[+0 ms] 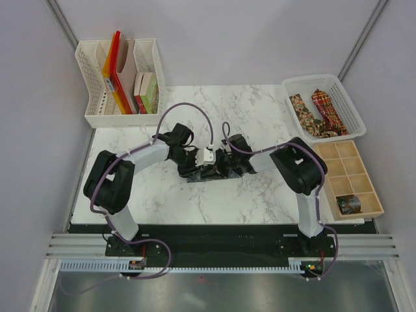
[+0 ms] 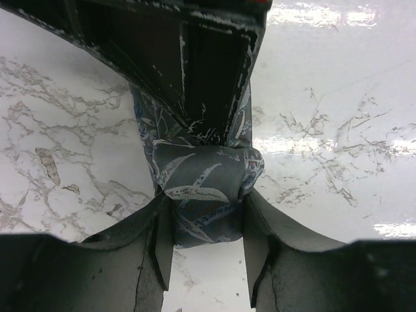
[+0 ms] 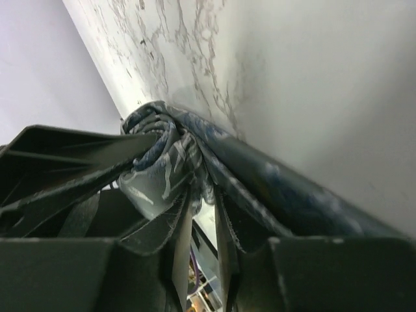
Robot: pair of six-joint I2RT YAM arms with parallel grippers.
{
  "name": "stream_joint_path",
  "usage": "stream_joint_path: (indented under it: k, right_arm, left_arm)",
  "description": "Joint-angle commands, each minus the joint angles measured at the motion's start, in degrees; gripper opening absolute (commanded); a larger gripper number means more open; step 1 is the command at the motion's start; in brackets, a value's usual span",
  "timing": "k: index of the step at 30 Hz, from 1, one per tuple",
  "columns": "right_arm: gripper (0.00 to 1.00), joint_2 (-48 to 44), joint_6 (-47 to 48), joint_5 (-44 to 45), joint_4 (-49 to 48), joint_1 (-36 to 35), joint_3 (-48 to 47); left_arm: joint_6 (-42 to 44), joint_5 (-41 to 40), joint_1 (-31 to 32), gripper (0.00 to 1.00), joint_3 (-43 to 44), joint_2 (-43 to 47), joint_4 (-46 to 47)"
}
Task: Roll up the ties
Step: Roll the tie at the center of the board.
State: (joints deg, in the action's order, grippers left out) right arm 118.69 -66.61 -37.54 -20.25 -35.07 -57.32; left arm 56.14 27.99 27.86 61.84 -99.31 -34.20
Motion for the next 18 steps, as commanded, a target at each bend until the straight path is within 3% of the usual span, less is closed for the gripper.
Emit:
stream_joint_path:
  k: [1,9,18]
  right_arm:
    - [0.29,-5.22,4.9,-1.57,5.31,1.75,0.54]
    - [0.47,-5.59,5.26,-2.45,3.64,2.02,-0.25]
    - [0.48,-1.98,4.12,-1.05,-0.57,1.06,-1.39]
  left_arm:
    - [0.02,-4.52,1.41,0.34,-1.73,-5.46,-2.89]
    - [0.2,-5.05,1.41,0.31,1.08,-8.09,-5.09]
    - [0.29,-4.35,1.41,0.31,2.32,-8.71,-6.15]
